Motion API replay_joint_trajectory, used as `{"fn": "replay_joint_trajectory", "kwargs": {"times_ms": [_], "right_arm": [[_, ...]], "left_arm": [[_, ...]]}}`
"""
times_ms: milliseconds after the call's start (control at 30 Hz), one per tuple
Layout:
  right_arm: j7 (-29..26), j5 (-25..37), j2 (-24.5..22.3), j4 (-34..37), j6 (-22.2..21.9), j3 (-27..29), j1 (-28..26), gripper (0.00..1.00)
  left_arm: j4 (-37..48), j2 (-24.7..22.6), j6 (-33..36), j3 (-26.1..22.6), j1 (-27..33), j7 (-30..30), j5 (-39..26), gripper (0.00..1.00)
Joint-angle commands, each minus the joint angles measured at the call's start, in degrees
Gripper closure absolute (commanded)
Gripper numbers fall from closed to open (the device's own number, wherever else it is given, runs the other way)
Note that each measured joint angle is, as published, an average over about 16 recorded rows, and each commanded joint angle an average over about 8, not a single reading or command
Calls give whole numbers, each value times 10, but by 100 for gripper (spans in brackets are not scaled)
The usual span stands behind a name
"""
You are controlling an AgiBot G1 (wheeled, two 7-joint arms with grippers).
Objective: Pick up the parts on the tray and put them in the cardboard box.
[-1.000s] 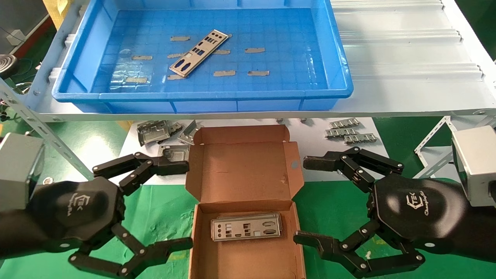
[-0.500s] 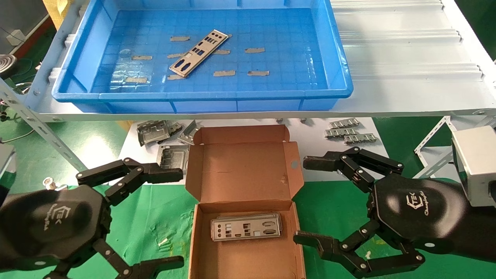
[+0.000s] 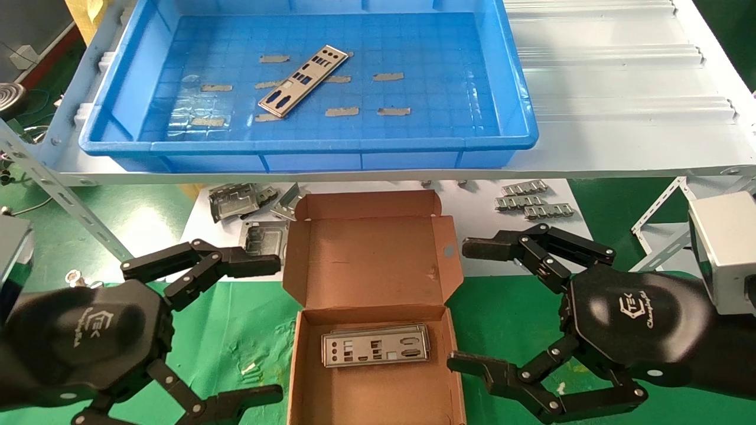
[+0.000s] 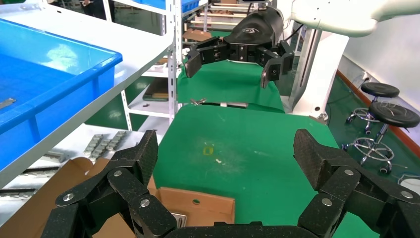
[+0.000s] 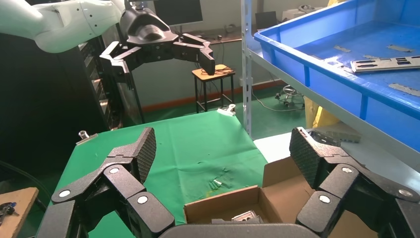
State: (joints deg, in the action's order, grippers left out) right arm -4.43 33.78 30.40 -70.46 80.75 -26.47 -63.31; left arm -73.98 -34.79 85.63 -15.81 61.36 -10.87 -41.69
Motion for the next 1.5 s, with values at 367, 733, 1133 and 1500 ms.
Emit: {"fn": "replay_joint_trajectory", "kwargs": {"times_ms": [367, 733, 1133, 1500], "right_arm": [[0, 0, 0, 0, 0, 0, 0, 0], [0, 0, 0, 0, 0, 0, 0, 0], [0, 0, 0, 0, 0, 0, 0, 0], [0, 0, 0, 0, 0, 0, 0, 0]], "left_arm": [[3, -2, 0, -2, 1, 1, -1, 0], [4, -2, 1, -2, 2, 1, -2, 0], [5, -3, 1, -2, 2, 2, -2, 0], [5, -3, 1, -3, 2, 2, -2, 0]]}}
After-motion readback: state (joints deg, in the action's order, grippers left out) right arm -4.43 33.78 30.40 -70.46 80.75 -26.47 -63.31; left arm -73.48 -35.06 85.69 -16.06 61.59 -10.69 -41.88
